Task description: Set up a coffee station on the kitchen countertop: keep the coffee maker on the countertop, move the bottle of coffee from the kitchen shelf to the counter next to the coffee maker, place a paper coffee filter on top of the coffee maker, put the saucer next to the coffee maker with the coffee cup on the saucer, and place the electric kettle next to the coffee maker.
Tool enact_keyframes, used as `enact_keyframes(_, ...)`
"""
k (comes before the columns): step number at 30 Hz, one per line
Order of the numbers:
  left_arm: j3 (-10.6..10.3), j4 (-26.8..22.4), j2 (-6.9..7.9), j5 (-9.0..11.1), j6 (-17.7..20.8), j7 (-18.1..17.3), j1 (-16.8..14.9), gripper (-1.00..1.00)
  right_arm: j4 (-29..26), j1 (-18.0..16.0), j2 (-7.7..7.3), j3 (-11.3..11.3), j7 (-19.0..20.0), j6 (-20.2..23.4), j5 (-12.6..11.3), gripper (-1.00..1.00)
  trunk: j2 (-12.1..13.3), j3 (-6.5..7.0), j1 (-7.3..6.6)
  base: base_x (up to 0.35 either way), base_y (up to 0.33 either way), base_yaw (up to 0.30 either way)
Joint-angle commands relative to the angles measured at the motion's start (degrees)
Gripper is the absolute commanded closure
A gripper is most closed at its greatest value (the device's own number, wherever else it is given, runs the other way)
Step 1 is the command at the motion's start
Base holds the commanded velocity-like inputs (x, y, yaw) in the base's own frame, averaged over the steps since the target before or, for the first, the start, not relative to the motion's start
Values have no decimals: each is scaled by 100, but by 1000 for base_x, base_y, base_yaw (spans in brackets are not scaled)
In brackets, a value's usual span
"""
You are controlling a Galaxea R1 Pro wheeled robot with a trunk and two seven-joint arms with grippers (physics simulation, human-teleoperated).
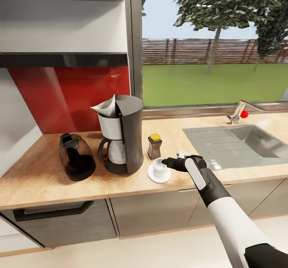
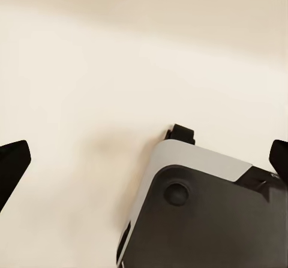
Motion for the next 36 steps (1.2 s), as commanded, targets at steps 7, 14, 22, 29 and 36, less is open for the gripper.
enact_keyframes(7, 3, 1, 0, 27, -10, 9, -5, -100, -5, -5, -1, 8, -57, 10, -60, -100, -11, 54, 4, 0, 0, 0)
enact_keyframes(14, 3, 1, -8, 21, -10, -1, -5, -100, -5, -5, -1, 8, -55, 10, -65, -100, -11, 80, 4, -6, 0, -43)
enact_keyframes(22, 3, 1, -8, 21, -10, -10, -5, -100, -5, -5, -1, 8, -56, 10, -66, -100, -11, 81, 4, -157, -101, -271)
enact_keyframes(29, 3, 1, -8, 21, -10, -17, -5, -100, -5, -5, -1, 8, -54, 10, -66, -100, -11, 81, 4, -33, -24, -288)
enact_keyframes(36, 3, 1, -7, 21, -10, -17, -5, -100, -5, -5, -1, 8, -50, 10, -67, -100, -11, 81, 4, -1, -1, -289)
